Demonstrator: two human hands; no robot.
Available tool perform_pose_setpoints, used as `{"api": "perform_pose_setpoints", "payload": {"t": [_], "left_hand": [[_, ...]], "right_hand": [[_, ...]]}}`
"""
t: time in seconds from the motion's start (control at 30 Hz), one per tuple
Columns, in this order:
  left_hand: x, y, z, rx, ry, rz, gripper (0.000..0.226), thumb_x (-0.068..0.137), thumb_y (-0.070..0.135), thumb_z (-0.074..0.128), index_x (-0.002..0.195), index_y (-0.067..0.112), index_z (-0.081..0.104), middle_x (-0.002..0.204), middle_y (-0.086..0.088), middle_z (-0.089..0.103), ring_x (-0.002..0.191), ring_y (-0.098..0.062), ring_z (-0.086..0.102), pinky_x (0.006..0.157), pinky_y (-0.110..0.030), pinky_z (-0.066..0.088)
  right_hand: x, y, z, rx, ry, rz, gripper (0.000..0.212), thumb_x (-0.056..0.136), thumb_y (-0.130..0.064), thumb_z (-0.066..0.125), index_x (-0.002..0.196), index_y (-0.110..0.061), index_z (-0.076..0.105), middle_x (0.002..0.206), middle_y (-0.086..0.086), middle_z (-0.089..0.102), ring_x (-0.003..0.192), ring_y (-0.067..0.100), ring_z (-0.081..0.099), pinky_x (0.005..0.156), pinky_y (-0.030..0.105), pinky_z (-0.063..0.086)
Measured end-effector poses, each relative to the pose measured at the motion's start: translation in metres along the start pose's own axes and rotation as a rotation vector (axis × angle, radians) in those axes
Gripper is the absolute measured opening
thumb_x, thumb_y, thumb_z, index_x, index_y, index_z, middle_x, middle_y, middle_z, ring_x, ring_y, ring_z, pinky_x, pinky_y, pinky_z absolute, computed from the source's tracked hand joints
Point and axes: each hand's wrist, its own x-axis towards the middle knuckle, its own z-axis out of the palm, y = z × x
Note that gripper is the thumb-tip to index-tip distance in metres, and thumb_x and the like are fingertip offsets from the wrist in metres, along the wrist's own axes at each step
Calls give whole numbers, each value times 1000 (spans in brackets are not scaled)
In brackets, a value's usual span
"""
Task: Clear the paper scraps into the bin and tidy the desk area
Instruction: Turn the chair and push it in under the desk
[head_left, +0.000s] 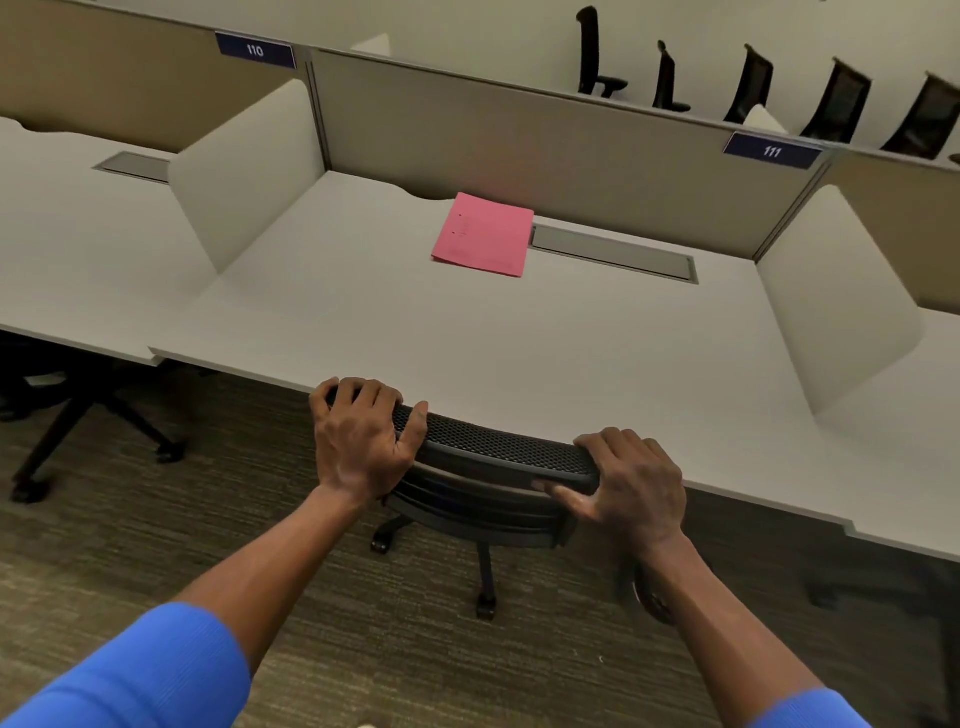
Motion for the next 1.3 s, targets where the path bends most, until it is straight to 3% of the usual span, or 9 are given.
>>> {"api": "perform_pose_setpoints", "payload": {"t": [0.17, 0.63, 0.8, 1.17, 1.3], "left_hand": [[5, 2, 6, 10, 0, 12, 65, 104, 65, 26, 88, 21, 71, 88, 1, 72, 92, -23, 61, 95, -45, 38], [11, 2, 13, 2, -15, 9, 66, 104, 65, 24, 89, 21, 71, 91, 0, 73, 96, -25, 60, 95, -46, 38], [11, 2, 11, -2, -47, -1, 67, 104, 65, 22, 91, 22, 71, 92, 1, 73, 98, -24, 60, 96, -46, 37], [12, 8, -4, 14, -185, -8, 63, 103, 67, 26, 93, 24, 71, 97, 3, 74, 103, -23, 60, 99, -46, 37], [15, 8, -14, 28, -277, 3, 65, 102, 73, 25, 100, 27, 71, 108, 4, 74, 111, -23, 60, 104, -49, 38]], "right_hand": [[4, 6, 4, -12, 12, -5, 79, 85, -92, 39, 104, -22, 70, 93, -1, 71, 81, 22, 66, 69, 33, 51], [6, 8, 12, -33, 15, -13, 76, 82, -91, 51, 103, -20, 70, 93, 2, 71, 80, 22, 66, 67, 33, 51], [6, 8, 10, -35, -10, -10, 76, 84, -91, 46, 105, -21, 69, 94, 1, 71, 81, 21, 66, 68, 33, 52], [7, 4, 3, -21, -28, 39, 80, 82, -98, 37, 101, -25, 66, 91, -2, 67, 78, 18, 61, 65, 31, 50], [8, 1, 1, -28, -43, 51, 81, 81, -99, 35, 101, -26, 66, 92, -3, 67, 80, 18, 62, 67, 32, 52]]}}
